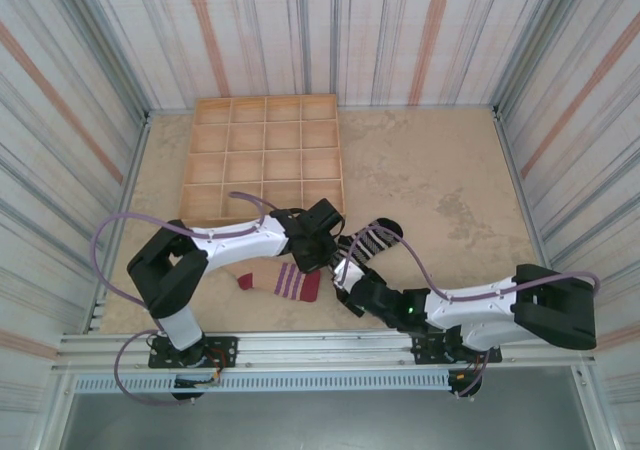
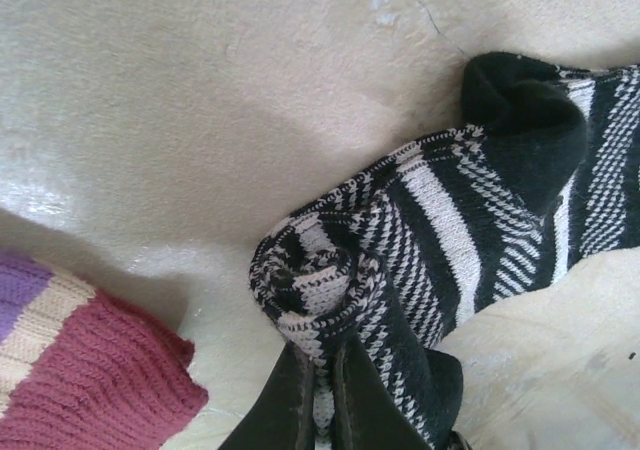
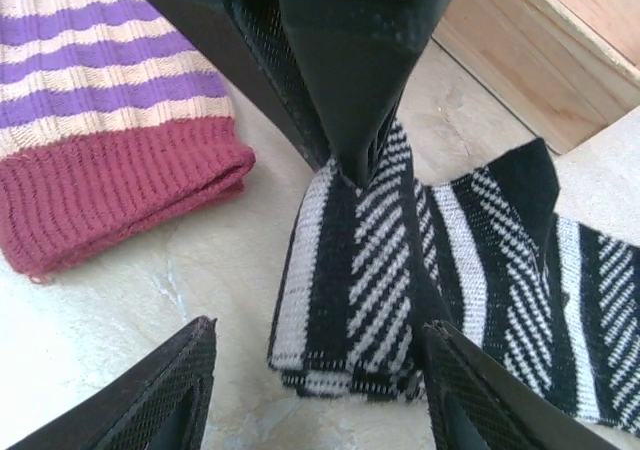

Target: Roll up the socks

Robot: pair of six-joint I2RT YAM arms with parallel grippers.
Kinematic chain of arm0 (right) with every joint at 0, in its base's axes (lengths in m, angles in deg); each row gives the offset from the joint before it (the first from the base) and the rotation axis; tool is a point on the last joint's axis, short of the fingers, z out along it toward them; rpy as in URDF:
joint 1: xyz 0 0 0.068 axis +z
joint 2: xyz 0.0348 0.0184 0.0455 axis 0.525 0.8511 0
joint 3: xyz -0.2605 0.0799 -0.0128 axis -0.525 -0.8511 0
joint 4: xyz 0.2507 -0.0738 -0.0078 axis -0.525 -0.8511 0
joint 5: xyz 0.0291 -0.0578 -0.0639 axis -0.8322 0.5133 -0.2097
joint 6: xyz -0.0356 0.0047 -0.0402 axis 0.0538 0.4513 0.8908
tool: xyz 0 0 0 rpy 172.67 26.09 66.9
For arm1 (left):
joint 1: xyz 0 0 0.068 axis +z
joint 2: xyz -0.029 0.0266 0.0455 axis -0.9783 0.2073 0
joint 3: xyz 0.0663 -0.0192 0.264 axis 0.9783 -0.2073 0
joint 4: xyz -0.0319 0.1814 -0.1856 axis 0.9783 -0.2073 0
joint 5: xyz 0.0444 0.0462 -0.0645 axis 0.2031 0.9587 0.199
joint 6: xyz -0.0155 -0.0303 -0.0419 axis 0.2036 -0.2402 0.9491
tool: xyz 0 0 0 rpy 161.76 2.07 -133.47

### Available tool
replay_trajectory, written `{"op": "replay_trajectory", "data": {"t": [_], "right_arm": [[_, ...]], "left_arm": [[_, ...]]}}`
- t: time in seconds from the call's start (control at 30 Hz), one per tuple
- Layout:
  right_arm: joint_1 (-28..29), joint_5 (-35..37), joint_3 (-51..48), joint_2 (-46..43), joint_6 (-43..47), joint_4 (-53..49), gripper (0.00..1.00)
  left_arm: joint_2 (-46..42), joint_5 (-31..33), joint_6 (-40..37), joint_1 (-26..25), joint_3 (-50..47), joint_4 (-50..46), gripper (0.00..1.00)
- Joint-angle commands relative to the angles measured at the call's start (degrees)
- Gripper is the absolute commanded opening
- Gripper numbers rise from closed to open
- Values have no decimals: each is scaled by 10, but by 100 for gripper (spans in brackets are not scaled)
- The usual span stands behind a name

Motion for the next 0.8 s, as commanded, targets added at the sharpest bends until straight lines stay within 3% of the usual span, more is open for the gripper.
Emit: {"op": "replay_trajectory", "data": {"t": [0.0, 0.2, 0.77], "right_arm": [[6, 18, 21, 13, 37, 33, 57], [-1, 11, 36, 45, 62, 40, 53], [-6, 29, 51, 135, 22, 66, 41]], "left_arm": [[11, -18, -12, 3, 9, -12, 0], [10, -24, -13, 6, 9, -9, 0], [-7, -31, -15, 10, -14, 3, 0]]}}
